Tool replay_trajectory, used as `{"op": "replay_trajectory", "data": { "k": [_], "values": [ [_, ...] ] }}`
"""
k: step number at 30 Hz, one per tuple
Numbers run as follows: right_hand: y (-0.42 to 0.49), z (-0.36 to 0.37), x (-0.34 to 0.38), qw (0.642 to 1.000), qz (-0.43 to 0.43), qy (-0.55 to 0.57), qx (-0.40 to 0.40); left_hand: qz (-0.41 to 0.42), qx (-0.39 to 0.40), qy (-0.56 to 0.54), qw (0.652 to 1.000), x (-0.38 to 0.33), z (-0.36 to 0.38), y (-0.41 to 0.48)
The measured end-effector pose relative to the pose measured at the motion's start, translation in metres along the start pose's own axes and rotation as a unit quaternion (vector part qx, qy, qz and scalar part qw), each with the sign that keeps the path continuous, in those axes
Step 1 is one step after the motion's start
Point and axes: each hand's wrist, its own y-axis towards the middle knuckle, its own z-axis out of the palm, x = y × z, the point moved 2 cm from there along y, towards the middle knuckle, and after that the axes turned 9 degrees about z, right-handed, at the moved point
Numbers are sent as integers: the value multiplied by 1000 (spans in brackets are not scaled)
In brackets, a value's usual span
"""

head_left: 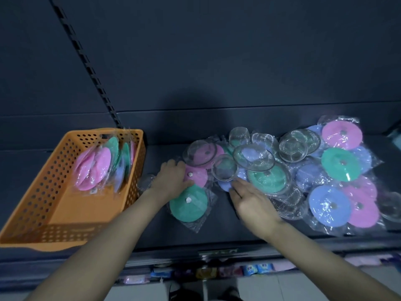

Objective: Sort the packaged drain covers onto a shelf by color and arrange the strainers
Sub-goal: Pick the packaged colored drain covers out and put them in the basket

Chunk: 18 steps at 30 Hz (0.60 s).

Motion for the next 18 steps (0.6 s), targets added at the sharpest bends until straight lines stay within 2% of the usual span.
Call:
{"op": "replay_trajectory", "data": {
  "k": [4, 7, 10, 14, 18],
  "values": [
    [14, -5, 0, 993, 91, -11, 74, -11, 79, -92, 993, 7, -3, 1],
    [30, -6, 3, 987, 129, -43, 86, -15, 114, -61, 991, 7, -5, 5],
    [41, -5, 6, 985, 112, -89, 101, -55, 83, -91, 991, 6, -10, 12],
    [40, -7, 7, 991, 69, -113, 20, -82, 41, -189, 978, 7, -16, 13],
    [36, -14, -2, 991, 115, -59, -38, -88, -33, -202, 975, 9, -32, 9]
  ]
}}
